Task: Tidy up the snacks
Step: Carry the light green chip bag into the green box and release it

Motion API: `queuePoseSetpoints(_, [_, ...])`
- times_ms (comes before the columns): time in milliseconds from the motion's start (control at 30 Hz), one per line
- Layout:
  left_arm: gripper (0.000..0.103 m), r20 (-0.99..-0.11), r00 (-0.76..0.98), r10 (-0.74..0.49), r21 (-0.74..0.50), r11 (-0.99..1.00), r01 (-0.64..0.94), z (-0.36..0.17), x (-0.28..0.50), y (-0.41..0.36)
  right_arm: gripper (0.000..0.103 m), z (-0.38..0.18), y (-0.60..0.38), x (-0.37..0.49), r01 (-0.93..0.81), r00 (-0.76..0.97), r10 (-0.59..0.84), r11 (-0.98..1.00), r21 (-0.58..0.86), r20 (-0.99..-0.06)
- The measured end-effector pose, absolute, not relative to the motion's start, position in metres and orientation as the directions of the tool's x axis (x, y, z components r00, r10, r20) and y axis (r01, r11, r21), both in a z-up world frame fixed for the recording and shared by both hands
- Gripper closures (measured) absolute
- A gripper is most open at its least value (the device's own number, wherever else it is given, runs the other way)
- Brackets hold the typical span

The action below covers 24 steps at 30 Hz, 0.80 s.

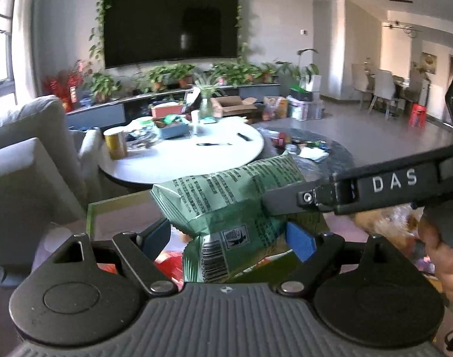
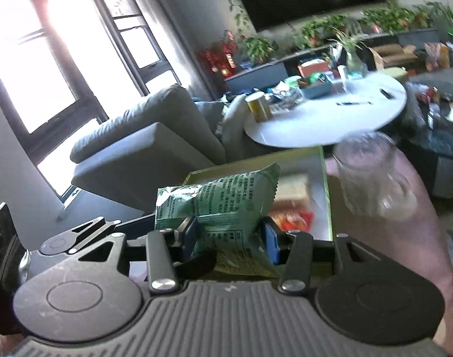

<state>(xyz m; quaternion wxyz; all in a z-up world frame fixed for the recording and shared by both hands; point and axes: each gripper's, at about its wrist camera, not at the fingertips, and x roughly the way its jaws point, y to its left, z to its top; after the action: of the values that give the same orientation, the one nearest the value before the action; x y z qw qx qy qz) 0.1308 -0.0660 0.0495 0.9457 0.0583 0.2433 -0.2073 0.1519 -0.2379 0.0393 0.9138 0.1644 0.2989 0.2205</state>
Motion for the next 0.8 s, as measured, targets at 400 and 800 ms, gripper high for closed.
queuePoseSetpoints(400, [0.02,-0.511,0.825,-0.241,0.094,0.939,0.332,0.043,0.189,-0.039,0.073,0.03,-0.197,0.211,-0.359,0.68,0.547,0.829,0.429,-0.489])
queuePoseSetpoints(800, [0.02,-0.56,0.807,-0.186,0.098,0.953,0.288,0.015,0.231,-0.017,0.071,0.009,-0.171,0.246,-0.361,0.659,0.534,0.842,0.4,-0.529])
